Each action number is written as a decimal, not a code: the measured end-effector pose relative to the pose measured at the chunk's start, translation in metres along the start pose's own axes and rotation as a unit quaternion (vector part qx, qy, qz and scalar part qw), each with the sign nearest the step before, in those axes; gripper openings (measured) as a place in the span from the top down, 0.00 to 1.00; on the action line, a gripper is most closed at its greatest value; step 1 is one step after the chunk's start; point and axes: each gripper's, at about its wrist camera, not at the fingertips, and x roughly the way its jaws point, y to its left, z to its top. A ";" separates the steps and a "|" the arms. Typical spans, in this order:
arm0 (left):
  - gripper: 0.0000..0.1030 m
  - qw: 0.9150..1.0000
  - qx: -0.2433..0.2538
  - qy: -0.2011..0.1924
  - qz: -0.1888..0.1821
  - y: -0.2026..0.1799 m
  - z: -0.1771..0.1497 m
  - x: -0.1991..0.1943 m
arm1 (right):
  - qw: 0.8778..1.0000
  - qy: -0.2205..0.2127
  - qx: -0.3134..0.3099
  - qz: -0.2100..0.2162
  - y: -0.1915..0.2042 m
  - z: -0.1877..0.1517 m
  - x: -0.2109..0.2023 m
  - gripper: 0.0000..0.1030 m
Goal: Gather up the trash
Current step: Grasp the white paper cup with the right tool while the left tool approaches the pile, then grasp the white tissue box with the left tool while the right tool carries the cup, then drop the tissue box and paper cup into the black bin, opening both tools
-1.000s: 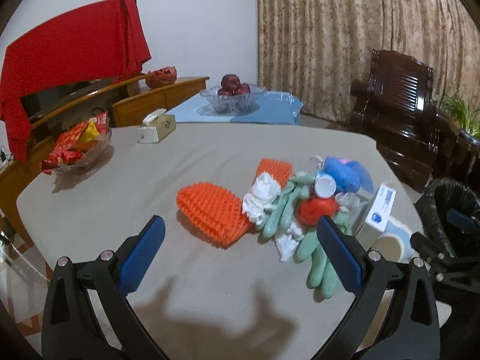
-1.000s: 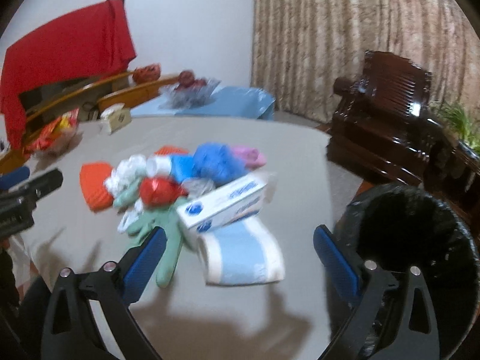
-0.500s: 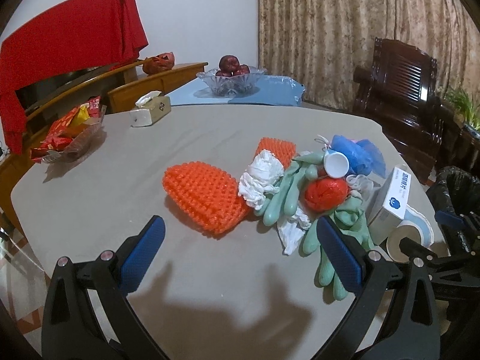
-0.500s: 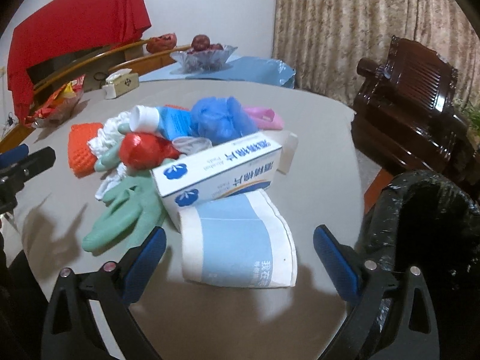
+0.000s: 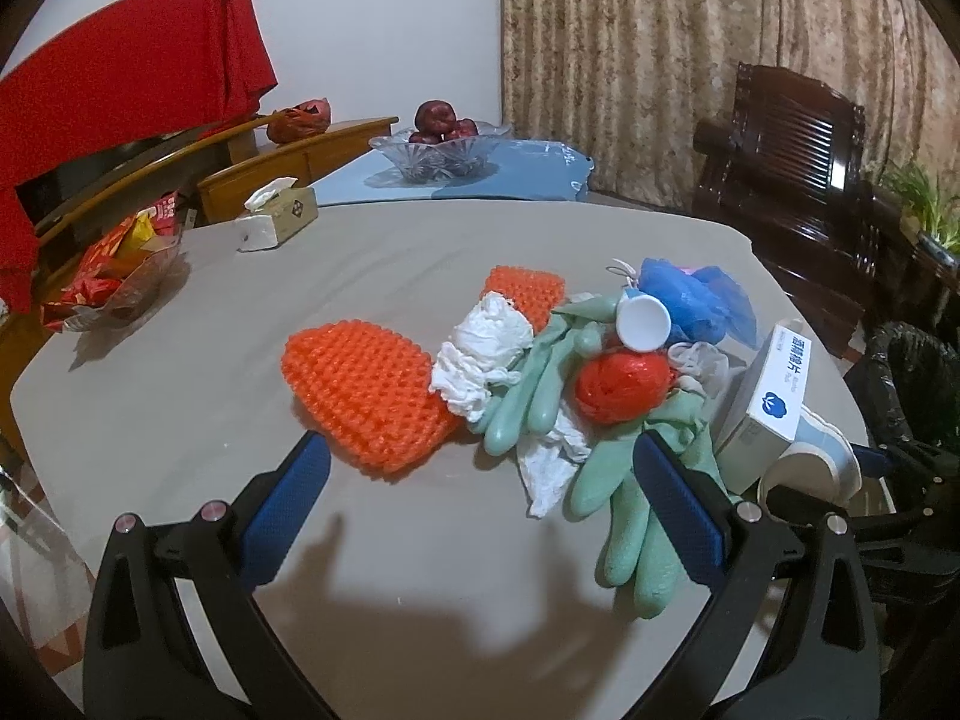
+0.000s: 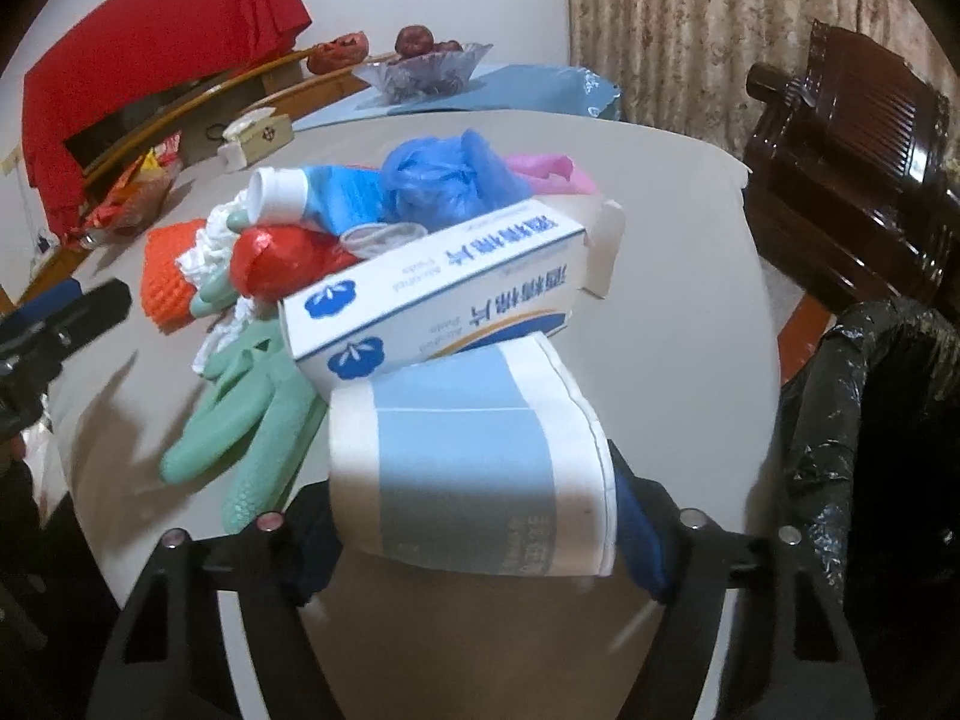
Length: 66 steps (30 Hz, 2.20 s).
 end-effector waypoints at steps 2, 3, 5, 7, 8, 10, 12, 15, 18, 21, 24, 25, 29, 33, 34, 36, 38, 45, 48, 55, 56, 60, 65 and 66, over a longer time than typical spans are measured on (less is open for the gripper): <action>0.05 1.000 0.001 0.000 0.000 -0.001 0.000 -0.001 | 1.000 -0.002 0.002 0.003 -0.001 0.000 -0.003 0.29; 0.05 1.000 0.001 0.000 0.000 -0.001 0.000 -0.001 | 1.000 -0.005 0.001 0.003 -0.001 0.001 -0.005 0.29; 0.05 1.000 0.002 -0.002 0.000 -0.002 0.001 -0.003 | 1.000 -0.010 -0.002 -0.002 0.001 0.002 -0.010 0.30; 0.05 1.000 0.003 -0.005 -0.002 -0.003 0.001 -0.005 | 1.000 -0.020 -0.003 -0.008 0.003 0.004 -0.018 0.30; 0.05 1.000 0.003 -0.006 -0.003 -0.004 0.001 -0.006 | 1.000 -0.024 -0.002 -0.010 0.003 0.005 -0.021 0.30; 0.05 1.000 0.005 -0.008 -0.006 -0.006 0.002 -0.008 | 0.999 -0.033 0.000 -0.017 0.003 0.007 -0.029 0.30; 0.05 1.000 0.008 -0.010 -0.010 -0.010 0.003 -0.010 | 0.999 -0.044 0.002 -0.027 0.000 0.008 -0.039 0.30; 0.05 1.000 0.012 -0.012 -0.022 -0.020 0.004 -0.012 | 0.997 -0.059 0.009 -0.040 -0.006 0.011 -0.053 0.30; 0.05 0.999 0.017 -0.016 -0.038 -0.032 0.005 -0.012 | 0.996 -0.070 0.019 -0.052 -0.014 0.014 -0.065 0.30; 0.05 0.998 0.023 -0.018 -0.062 -0.051 0.008 -0.011 | 0.995 -0.070 0.027 -0.062 -0.023 0.016 -0.070 0.30; 0.06 0.996 0.037 -0.019 -0.078 -0.071 0.009 -0.005 | 0.995 -0.070 0.030 -0.070 -0.029 0.015 -0.072 0.30; 0.07 0.996 0.039 -0.018 -0.081 -0.075 0.008 -0.004 | 0.994 -0.070 0.034 -0.072 -0.032 0.015 -0.073 0.30; 0.22 0.994 0.059 -0.008 -0.095 -0.100 0.008 0.011 | 0.994 -0.068 0.046 -0.074 -0.042 0.012 -0.073 0.30; 0.29 0.992 0.076 -0.003 -0.100 -0.115 0.009 0.026 | 0.993 -0.066 0.057 -0.076 -0.050 0.010 -0.072 0.30; 0.33 0.991 0.083 0.000 -0.102 -0.118 0.008 0.029 | 0.993 -0.065 0.060 -0.077 -0.052 0.010 -0.072 0.30; 0.36 0.989 0.096 0.008 -0.109 -0.125 0.008 0.035 | 0.993 -0.063 0.064 -0.076 -0.055 0.009 -0.072 0.30; 0.38 0.988 0.108 0.014 -0.112 -0.131 0.006 0.040 | 0.993 -0.063 0.067 -0.075 -0.056 0.009 -0.072 0.30; 0.61 0.982 0.128 0.042 -0.134 -0.143 0.000 0.053 | 0.992 -0.061 0.077 -0.077 -0.061 0.007 -0.073 0.30; 0.67 0.982 0.119 0.036 -0.145 -0.141 0.003 0.047 | 0.991 -0.066 0.083 -0.079 -0.063 0.006 -0.080 0.30; 0.72 0.983 0.101 0.011 -0.154 -0.140 0.019 0.020 | 0.988 -0.086 0.097 -0.088 -0.069 0.004 -0.105 0.30; 0.72 0.983 0.098 0.008 -0.157 -0.141 0.022 0.016 | 0.987 -0.089 0.099 -0.089 -0.071 0.004 -0.109 0.30; 0.72 0.979 0.100 -0.006 -0.178 -0.153 0.032 -0.007 | 0.983 -0.104 0.111 -0.105 -0.081 -0.001 -0.131 0.30; 0.72 0.969 0.112 -0.010 -0.222 -0.185 0.037 -0.027 | 0.975 -0.108 0.134 -0.140 -0.104 -0.018 -0.154 0.30; 0.72 0.967 0.114 -0.009 -0.229 -0.192 0.036 -0.030 | 0.974 -0.107 0.139 -0.146 -0.110 -0.021 -0.157 0.30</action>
